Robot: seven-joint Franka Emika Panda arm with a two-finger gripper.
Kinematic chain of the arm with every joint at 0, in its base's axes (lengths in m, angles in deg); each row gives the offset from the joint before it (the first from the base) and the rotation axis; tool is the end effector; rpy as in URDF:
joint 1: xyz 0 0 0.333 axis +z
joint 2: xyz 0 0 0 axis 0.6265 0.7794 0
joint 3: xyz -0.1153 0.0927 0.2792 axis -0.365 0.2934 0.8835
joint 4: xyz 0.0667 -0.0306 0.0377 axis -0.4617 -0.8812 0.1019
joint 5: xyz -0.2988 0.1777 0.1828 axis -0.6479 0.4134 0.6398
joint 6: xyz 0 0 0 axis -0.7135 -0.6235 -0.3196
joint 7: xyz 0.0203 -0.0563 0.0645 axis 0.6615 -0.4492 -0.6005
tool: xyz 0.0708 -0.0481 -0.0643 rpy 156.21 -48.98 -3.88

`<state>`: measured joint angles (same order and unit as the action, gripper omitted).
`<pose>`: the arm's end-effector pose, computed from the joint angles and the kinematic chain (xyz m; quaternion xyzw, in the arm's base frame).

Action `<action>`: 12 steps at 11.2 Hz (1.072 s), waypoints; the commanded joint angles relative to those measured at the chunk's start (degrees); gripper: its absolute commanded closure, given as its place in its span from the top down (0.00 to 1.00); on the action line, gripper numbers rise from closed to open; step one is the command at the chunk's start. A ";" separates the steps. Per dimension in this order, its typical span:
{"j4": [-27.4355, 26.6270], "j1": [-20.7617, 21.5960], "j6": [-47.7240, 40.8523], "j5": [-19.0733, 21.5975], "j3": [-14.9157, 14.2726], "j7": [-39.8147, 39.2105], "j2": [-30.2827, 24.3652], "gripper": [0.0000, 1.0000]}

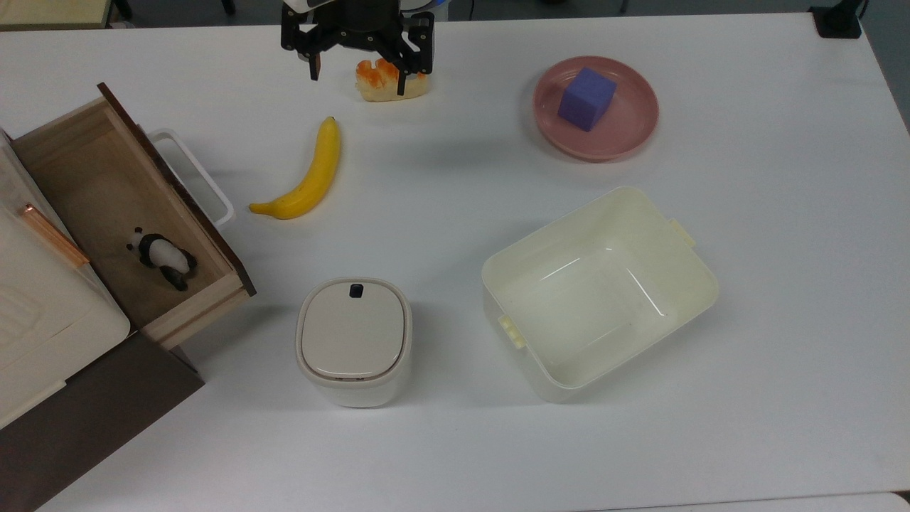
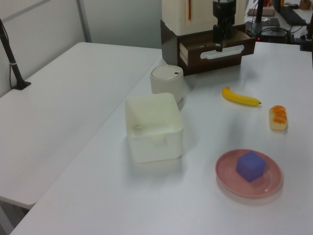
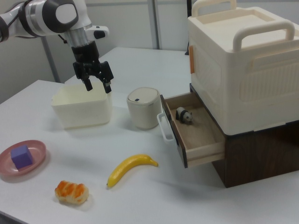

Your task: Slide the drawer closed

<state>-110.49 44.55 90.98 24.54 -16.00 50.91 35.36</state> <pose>0.5985 0.0131 0.5746 0.9965 -0.0438 -0.0038 0.0710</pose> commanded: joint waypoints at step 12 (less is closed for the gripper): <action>-0.63 0.49 -0.52 1.41 -0.87 -8.27 -0.76 0.42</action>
<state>-110.49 44.40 90.98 24.55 -16.01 45.46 35.37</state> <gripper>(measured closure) 0.198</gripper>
